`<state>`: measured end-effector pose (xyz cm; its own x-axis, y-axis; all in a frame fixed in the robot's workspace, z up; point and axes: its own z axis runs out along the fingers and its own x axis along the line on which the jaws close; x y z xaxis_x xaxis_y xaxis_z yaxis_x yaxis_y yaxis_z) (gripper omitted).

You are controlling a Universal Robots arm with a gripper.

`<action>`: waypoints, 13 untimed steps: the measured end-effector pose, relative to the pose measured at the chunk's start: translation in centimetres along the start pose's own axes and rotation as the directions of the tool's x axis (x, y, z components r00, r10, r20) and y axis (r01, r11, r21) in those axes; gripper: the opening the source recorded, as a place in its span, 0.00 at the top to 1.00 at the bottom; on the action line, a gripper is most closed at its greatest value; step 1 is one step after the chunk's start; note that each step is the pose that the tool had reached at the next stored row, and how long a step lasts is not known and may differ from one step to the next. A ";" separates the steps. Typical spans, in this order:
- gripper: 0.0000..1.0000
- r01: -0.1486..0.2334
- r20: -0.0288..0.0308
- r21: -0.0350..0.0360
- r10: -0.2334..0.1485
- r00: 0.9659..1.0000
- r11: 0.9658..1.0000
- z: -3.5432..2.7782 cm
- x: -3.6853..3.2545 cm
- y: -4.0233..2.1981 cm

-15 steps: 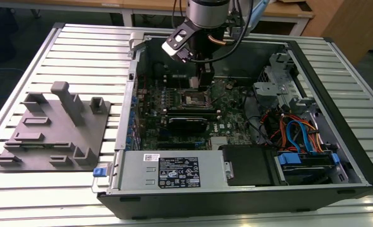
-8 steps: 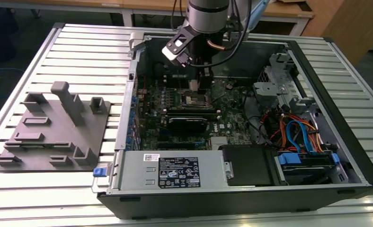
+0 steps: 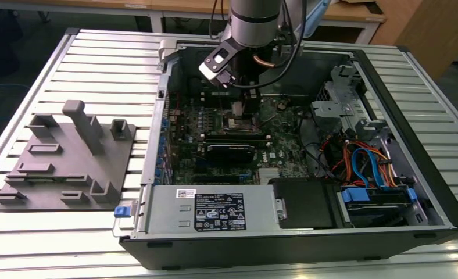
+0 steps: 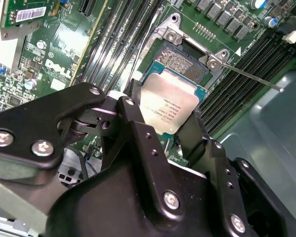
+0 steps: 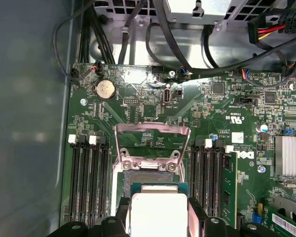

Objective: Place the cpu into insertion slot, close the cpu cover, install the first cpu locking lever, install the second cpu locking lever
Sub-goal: 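Place the cpu into insertion slot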

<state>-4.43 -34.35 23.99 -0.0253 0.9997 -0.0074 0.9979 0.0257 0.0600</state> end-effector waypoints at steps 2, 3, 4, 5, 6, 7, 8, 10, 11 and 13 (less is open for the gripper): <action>0.46 0.000 0.000 0.000 0.000 1.000 1.000 0.03 0.00 0.00; 0.46 0.000 0.000 0.000 0.000 1.000 1.000 0.03 0.00 0.00; 0.46 0.000 0.000 0.000 0.000 1.000 1.000 0.03 0.00 0.00; 0.46 0.000 0.000 0.000 0.000 1.000 1.000 0.03 0.01 0.00; 0.46 0.000 0.000 0.000 0.000 1.000 1.000 0.03 0.00 0.00; 0.46 0.000 0.000 0.000 0.000 1.000 1.000 0.03 0.00 0.00; 0.46 0.000 0.000 0.000 0.000 1.000 1.000 0.03 0.01 0.00; 0.46 0.000 0.000 0.000 0.000 1.000 1.000 0.04 0.00 0.00; 0.46 0.000 0.000 0.000 0.000 1.000 1.000 0.04 0.00 0.00; 0.46 0.000 -0.001 0.000 0.000 1.000 1.000 0.12 0.01 0.00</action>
<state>-4.43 -34.34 23.87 -0.0253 0.9997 -0.0066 0.9978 0.0256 0.0604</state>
